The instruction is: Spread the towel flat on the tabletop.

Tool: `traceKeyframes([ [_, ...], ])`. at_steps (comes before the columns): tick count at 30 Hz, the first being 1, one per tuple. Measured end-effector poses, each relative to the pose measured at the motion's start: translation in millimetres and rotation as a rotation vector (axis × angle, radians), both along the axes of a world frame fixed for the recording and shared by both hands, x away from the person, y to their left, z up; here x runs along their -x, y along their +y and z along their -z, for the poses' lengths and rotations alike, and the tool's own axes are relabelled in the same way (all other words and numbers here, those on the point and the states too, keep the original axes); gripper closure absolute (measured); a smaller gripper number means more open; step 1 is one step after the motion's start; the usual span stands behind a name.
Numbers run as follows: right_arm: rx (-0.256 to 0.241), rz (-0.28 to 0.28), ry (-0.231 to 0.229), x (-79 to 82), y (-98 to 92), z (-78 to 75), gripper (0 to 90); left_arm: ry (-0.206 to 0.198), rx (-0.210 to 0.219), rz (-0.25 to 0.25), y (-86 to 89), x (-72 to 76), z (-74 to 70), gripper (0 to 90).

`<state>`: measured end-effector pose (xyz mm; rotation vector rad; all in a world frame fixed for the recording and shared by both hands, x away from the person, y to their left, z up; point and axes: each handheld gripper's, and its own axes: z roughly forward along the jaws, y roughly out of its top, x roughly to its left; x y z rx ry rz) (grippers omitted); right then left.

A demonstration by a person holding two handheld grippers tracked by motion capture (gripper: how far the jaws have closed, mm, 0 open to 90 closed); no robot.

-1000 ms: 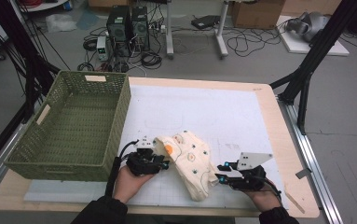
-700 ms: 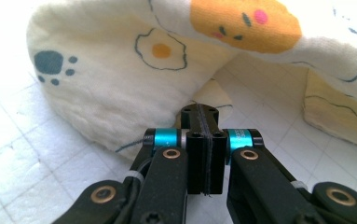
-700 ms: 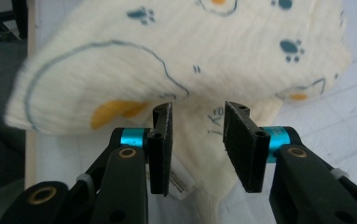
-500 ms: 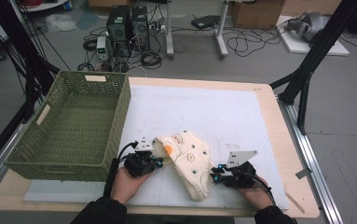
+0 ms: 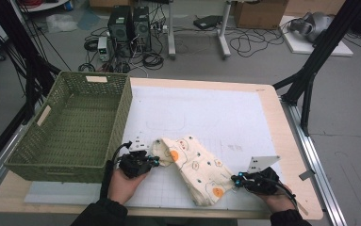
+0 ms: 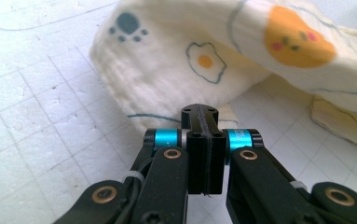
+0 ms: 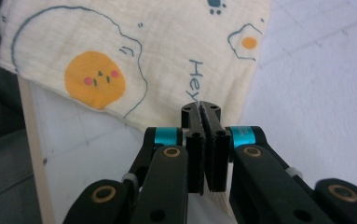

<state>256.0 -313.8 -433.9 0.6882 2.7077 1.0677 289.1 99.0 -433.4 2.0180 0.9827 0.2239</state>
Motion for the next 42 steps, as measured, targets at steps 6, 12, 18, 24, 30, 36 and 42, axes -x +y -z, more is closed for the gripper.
traceKeyframes([
  [6,-0.122,0.007,-0.040,-2.5,-1.2,-8.1,79.9,-0.002,0.062,0.046,-1.2,-0.9,0.9,79.0],
  [12,-0.127,-0.031,-0.044,-18.9,28.7,-4.6,66.7,0.011,0.067,0.098,-8.3,-2.4,5.2,70.7],
  [18,-0.082,-0.027,-0.022,-52.3,51.6,3.9,64.7,0.015,0.001,0.105,-20.6,-5.5,12.4,70.5],
  [24,-0.062,-0.010,-0.019,-76.0,64.1,9.5,82.6,0.007,-0.014,0.085,-19.1,-7.8,13.1,86.5],
  [30,-0.038,0.030,-0.028,-83.6,57.8,4.6,90.0,-0.012,-0.003,0.042,-13.4,-8.9,9.8,87.1],
  [36,-0.049,0.198,-0.065,-88.1,13.8,-3.3,90.0,-0.026,0.050,-0.028,-5.4,-12.1,7.9,86.4],
  [42,-0.011,0.341,-0.054,-86.2,-23.7,5.4,90.0,-0.032,0.082,-0.026,-3.9,-11.3,5.4,76.7],
])
